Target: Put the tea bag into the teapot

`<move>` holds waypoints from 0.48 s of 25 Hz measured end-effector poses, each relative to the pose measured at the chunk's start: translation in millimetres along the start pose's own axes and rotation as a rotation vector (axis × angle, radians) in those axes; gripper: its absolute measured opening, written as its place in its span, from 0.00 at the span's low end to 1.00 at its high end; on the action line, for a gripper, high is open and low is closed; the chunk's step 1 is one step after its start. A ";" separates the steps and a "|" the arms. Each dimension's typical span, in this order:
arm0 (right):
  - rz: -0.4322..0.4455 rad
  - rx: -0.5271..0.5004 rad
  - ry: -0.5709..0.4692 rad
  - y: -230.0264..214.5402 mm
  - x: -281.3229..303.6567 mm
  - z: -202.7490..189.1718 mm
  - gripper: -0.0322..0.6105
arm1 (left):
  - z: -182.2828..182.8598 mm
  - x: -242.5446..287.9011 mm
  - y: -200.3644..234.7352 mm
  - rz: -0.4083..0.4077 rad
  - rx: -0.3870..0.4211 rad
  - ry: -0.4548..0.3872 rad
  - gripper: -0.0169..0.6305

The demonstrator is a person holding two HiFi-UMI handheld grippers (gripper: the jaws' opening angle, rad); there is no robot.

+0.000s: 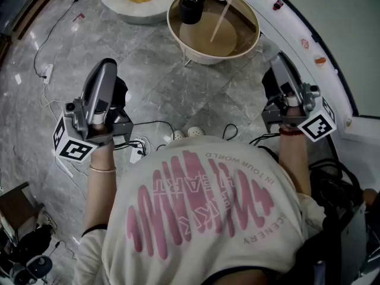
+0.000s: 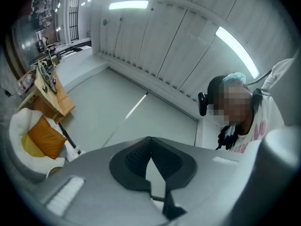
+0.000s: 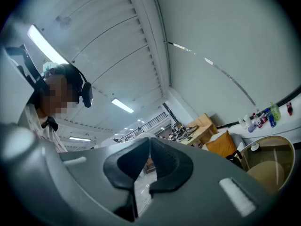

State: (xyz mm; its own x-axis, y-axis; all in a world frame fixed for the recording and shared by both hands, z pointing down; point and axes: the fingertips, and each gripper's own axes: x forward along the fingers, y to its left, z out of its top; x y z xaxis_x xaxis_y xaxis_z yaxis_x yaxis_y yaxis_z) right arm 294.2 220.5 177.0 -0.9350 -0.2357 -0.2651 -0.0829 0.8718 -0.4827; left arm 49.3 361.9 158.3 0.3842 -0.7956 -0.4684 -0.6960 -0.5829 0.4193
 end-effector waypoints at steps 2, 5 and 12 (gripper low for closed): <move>0.017 0.016 0.003 3.4 3.6 -0.9 0.08 | 1.9 -1.1 0.4 0.007 0.007 0.000 0.03; 0.024 0.026 0.012 3.5 4.3 -3.1 0.08 | 0.7 -1.6 0.8 0.013 0.014 0.005 0.03; 0.027 0.041 0.024 2.2 2.5 -7.2 0.08 | -10.9 4.1 -7.6 0.011 0.092 0.086 0.03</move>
State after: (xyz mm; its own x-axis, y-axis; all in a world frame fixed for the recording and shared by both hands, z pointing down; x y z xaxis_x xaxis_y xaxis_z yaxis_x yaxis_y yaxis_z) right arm 289.2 225.0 181.3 -0.9448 -0.2018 -0.2582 -0.0442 0.8592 -0.5097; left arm 62.8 361.3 161.6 0.4239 -0.8155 -0.3941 -0.7516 -0.5595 0.3493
